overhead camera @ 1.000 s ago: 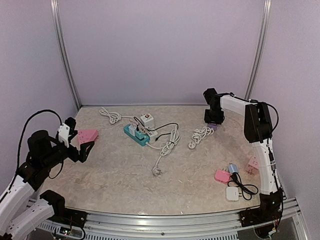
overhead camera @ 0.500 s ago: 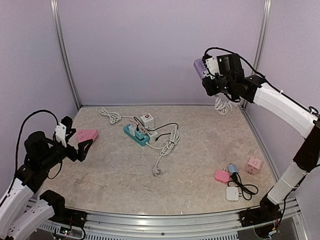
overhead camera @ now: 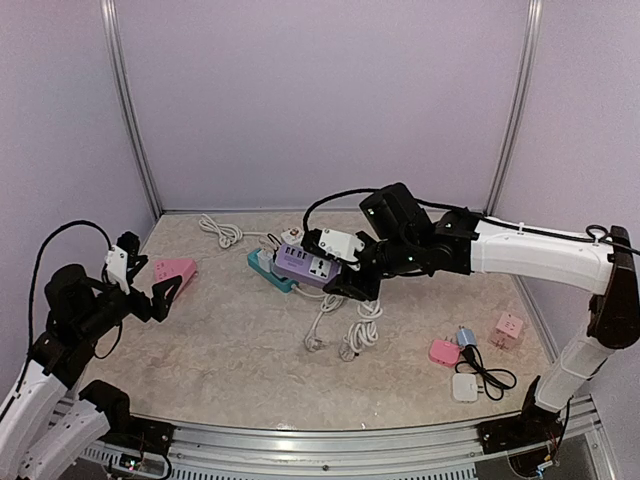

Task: Insert the plug
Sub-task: Place the socket at the center of the board.

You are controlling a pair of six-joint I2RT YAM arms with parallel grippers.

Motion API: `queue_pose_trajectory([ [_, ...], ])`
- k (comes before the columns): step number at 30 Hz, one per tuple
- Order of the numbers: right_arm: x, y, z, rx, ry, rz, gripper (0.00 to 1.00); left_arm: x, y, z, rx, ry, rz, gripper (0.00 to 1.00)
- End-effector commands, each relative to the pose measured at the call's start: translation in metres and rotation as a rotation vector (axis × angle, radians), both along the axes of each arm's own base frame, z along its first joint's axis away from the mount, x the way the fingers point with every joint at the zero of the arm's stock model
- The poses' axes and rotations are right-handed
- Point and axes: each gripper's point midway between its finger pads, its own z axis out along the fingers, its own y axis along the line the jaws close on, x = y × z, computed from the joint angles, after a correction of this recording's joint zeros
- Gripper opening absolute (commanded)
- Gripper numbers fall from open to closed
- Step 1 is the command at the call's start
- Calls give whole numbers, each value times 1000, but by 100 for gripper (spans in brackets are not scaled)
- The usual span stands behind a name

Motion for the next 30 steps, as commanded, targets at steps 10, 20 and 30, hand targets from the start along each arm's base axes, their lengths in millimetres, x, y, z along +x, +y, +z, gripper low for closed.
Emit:
queue_pose_trajectory([
  [10,-26,5,-65,-186,22,163,0,-1,3,-5,1,-9,6,99],
  [20,-99,64,-173,-304,145,306,0,1,2,-8,0,2,2,99],
  [30,-121,72,-222,-407,223,365,0,1,3,-10,5,8,2,99],
])
